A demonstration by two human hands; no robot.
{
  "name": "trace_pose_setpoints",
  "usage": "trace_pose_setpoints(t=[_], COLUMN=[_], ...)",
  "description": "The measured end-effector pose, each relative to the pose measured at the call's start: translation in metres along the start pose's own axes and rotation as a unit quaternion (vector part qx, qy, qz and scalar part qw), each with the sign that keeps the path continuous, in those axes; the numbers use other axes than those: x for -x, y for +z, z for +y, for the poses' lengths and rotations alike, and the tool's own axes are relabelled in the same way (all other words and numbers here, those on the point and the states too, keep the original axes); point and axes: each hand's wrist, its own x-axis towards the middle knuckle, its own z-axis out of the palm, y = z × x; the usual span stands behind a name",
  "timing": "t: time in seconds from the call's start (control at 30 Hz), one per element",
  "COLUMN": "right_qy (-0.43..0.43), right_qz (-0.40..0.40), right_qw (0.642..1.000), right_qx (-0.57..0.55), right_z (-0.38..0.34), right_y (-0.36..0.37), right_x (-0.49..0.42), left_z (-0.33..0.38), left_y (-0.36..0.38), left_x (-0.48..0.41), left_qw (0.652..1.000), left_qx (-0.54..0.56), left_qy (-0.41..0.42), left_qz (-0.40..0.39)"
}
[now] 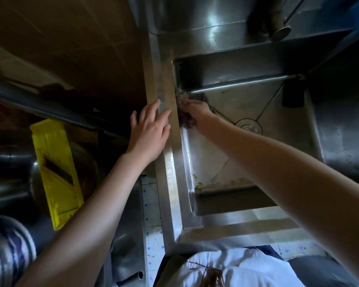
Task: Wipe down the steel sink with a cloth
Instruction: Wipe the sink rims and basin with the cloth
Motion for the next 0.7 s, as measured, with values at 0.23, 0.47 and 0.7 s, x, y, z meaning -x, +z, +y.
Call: trace_pose_setpoints(t=[0.23, 0.47, 0.7], right_qy=[0.077, 0.147, 0.038], right_qz=[0.038, 0.037, 0.024], right_qw=[0.979, 0.972, 0.993], right_qx=[0.183, 0.177, 0.110], right_z=[0.077, 0.130, 0.048], right_y=[-0.029, -0.047, -0.017], right_x=[0.021, 0.046, 0.016], left_z=[-0.002, -0.001, 0.000], left_y=[-0.001, 0.001, 0.005], left_x=[-0.005, -0.016, -0.015], left_qw=[1.000, 1.000, 1.000], left_qx=[-0.011, -0.015, 0.027], left_qy=[0.007, 0.010, 0.000], left_qz=[-0.008, -0.014, 0.001])
